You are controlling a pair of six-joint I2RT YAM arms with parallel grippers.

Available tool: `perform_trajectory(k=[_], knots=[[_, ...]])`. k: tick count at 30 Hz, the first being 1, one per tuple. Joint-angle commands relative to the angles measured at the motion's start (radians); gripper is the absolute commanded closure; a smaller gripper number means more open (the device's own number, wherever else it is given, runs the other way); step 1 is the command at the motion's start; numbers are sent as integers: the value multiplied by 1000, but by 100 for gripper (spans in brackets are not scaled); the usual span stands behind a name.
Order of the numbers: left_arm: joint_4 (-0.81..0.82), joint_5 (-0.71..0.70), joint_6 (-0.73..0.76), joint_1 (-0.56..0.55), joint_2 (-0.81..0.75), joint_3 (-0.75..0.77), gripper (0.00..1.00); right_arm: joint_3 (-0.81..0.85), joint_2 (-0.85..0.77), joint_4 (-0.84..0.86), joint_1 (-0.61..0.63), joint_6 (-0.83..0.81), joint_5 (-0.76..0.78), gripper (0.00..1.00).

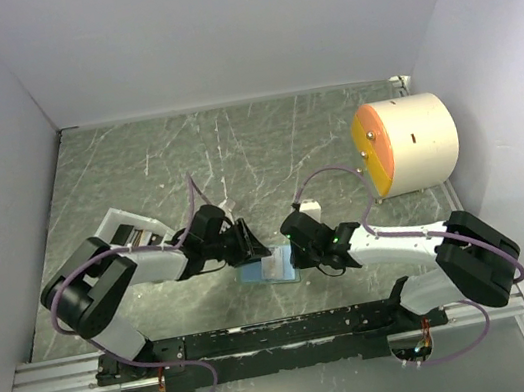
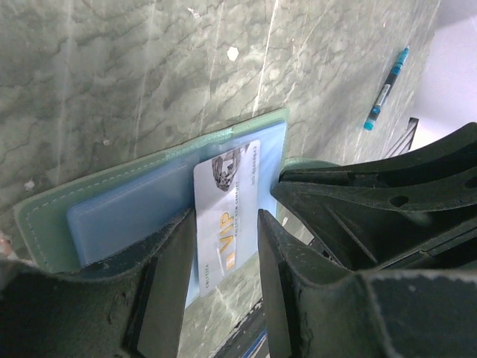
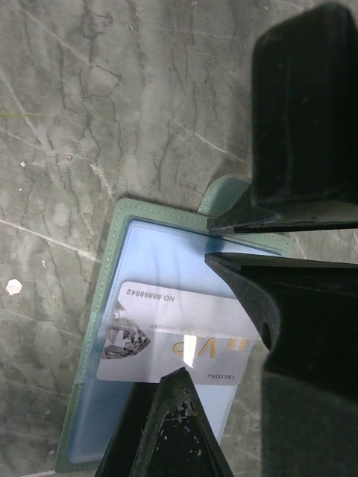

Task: Put the credit cards into the card holder
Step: Insert the credit card into the card holder.

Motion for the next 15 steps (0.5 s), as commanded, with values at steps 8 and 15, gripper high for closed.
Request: perform_trajectory(k=[8,15], knots=[[47,28,0,-32,42,48,52,-22,1,0,1,11,-17,84],[20,7,-4,-68,49,76,53,-9,6,-11,2,3,-7,84]])
